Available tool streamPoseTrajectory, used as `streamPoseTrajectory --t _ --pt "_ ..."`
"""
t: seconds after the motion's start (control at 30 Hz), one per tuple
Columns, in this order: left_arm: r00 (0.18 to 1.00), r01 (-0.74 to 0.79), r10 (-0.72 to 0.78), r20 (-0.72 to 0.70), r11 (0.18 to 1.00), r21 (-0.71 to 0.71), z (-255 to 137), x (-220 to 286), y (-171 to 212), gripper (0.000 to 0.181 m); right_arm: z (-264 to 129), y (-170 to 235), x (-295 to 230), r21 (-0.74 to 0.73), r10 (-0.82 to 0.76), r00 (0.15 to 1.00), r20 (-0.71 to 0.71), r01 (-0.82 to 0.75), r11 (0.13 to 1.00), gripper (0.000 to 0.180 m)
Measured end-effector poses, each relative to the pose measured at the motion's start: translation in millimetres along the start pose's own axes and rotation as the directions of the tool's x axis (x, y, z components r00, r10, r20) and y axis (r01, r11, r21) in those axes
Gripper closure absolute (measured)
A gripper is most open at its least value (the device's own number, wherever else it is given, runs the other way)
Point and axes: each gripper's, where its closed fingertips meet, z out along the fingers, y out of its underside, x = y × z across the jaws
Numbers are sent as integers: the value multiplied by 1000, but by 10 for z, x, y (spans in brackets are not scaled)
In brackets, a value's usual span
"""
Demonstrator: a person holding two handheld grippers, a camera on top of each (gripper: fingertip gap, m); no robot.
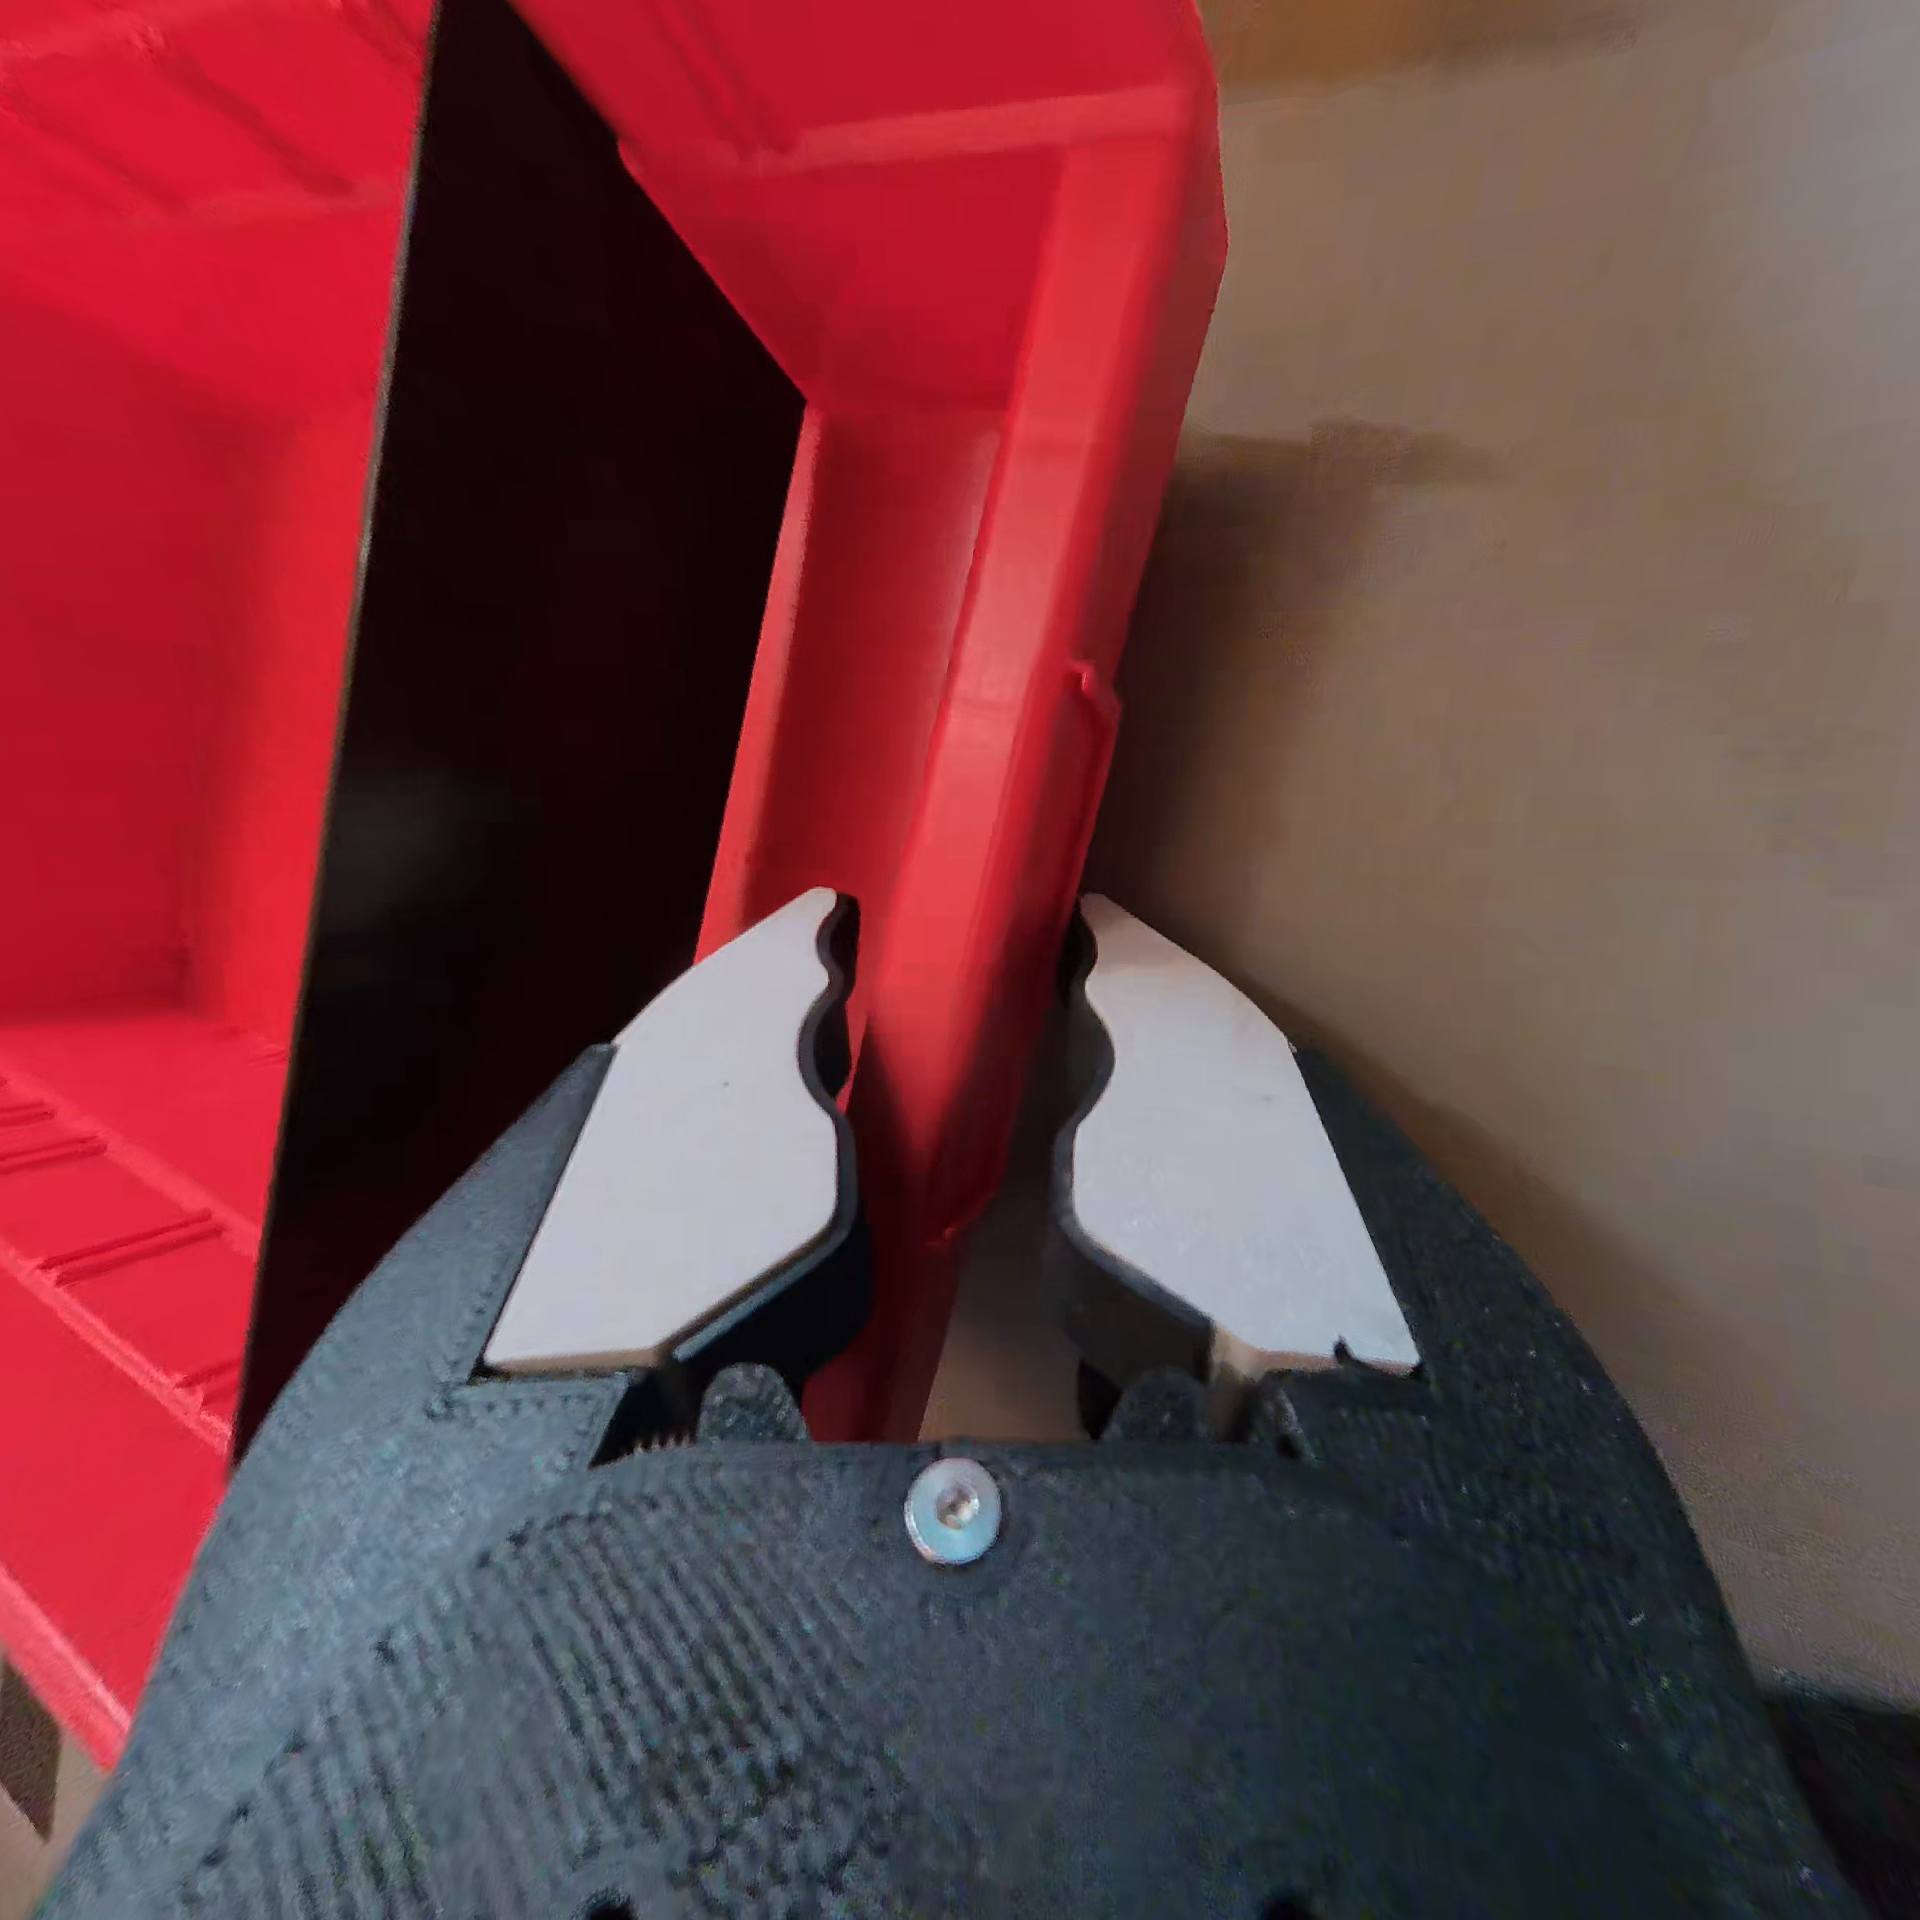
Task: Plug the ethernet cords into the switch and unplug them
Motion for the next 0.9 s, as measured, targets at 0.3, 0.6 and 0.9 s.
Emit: streamPoseTrajectory --t 0.3,0.6,0.9 --pt "952 281 -305 -7 867 411 -430 90 -879 138 -1206 341 338 631 776 628 -62 -577 518 134" --pt "801 562 -593 -85 695 448 37 352 -1344 144 -544 1183 -111 517 947 241 211 -850 101 132" --pt "709 597 -706 -7 594 539 287 92 -1701 160 -330 1119 333 546 968 206 143 -832 97 161"
